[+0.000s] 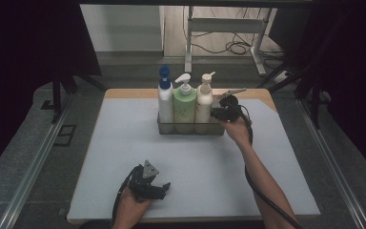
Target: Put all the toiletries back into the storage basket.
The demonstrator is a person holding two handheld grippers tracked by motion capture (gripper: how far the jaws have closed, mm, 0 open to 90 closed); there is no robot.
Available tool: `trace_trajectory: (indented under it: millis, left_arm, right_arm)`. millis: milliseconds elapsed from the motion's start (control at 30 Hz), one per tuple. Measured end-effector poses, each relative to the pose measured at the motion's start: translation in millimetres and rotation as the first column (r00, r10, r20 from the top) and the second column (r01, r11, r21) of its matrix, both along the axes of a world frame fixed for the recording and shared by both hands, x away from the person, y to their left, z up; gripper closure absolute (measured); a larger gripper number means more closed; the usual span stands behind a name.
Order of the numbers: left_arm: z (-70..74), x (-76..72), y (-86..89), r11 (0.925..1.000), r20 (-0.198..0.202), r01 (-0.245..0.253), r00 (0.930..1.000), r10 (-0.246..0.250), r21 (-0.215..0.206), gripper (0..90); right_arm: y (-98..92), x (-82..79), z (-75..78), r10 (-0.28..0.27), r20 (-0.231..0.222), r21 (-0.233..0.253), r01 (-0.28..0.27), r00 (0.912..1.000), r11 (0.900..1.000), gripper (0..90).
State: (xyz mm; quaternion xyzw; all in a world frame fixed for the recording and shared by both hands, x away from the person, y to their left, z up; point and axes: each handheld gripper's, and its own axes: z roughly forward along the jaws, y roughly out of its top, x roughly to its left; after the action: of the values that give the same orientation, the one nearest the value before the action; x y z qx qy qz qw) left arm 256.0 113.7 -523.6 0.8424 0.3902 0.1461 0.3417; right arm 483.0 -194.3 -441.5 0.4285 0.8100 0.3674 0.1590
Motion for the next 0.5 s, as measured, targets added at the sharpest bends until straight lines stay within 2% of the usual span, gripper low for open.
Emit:
trace_trajectory:
  millis: [267,367,500]
  left_arm:
    - [0.3,0.0,0.2,1.0000,-0.001,0.002,1.0000,-0.002,0.004,13.1]
    - [0.3,0.0,0.2,1.0000,-0.001,0.002,1.0000,-0.002,0.004,13.0]
    - [0.3,0.0,0.2,1.0000,0.000,0.002,1.0000,-0.002,0.004,13.1]
  right_arm:
    - [-7.4,-9.2,5.5,0.011,0.024,-0.017,-0.010,0.9997,1.000,57.4]
    - [-10.7,-14.0,8.0,0.011,0.030,-0.005,-0.011,0.9995,1.000,52.0]
    - [-14.2,-21.8,13.0,0.043,0.037,-0.013,-0.042,0.9984,0.999,44.6]
